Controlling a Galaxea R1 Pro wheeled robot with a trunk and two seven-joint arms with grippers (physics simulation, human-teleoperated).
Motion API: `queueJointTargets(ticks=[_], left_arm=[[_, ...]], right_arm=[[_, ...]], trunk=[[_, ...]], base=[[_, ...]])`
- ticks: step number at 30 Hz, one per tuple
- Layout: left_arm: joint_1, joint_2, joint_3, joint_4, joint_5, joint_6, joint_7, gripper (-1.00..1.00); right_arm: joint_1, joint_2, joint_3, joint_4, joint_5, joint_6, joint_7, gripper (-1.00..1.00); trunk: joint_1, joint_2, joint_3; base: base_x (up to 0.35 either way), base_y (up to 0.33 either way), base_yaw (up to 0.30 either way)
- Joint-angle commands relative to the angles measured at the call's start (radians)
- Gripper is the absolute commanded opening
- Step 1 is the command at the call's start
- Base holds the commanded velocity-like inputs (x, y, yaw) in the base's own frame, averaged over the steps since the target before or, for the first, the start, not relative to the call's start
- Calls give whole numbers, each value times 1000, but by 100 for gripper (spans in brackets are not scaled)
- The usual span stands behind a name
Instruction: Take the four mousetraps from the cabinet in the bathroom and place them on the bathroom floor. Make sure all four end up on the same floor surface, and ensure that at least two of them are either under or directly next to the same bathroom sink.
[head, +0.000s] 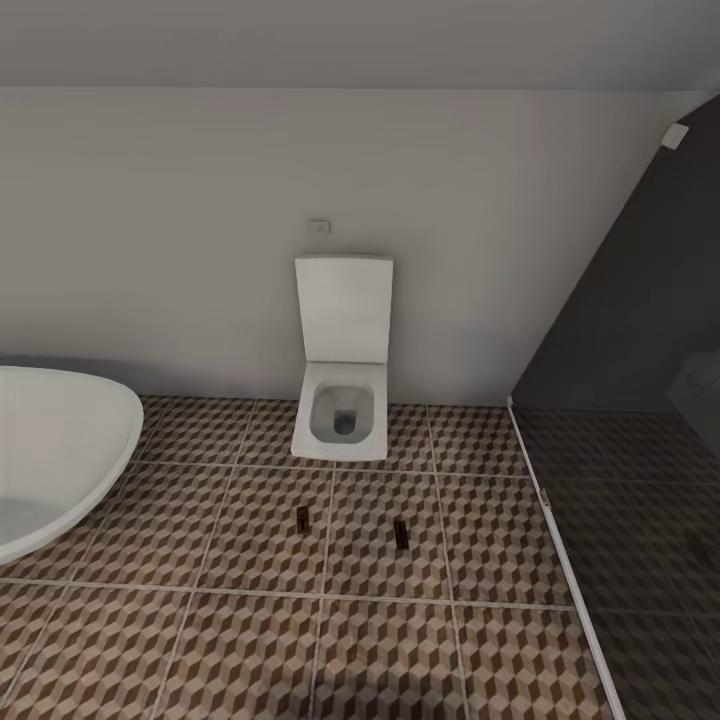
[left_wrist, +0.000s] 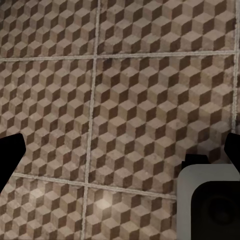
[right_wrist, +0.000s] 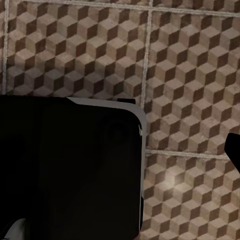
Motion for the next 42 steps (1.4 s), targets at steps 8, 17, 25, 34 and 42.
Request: queueJointTargets(ticks=[8, 17, 25, 34, 42], left_arm=[[-1, 0, -9, 3, 3, -4, 4, 100], [-1, 0, -9, 3, 3, -4, 4, 100], [-1, 0, -9, 3, 3, -4, 4, 100], [-1, 0, -9, 3, 3, -4, 4, 100], [-1, -1, -9, 3, 3, -4, 4, 100]], right_arm=[[-1, 0, 2, 1, -4, -3, 4, 100], [-1, 0, 3, 1, -4, -3, 4, 100], [-1, 0, 2, 1, -4, -3, 4, 100], [-1, 0, 3, 1, -4, -3, 4, 100], [-1, 0, 2, 1, -4, -3, 4, 100]], trunk=[[0, -2, -1], [0, -2, -1], [0, -2, -1], [0, -2, -1], [0, -2, -1]], base=[[0, 0, 0], [0, 0, 0], [0, 0, 0], [0, 0, 0], [0, 0, 0]])
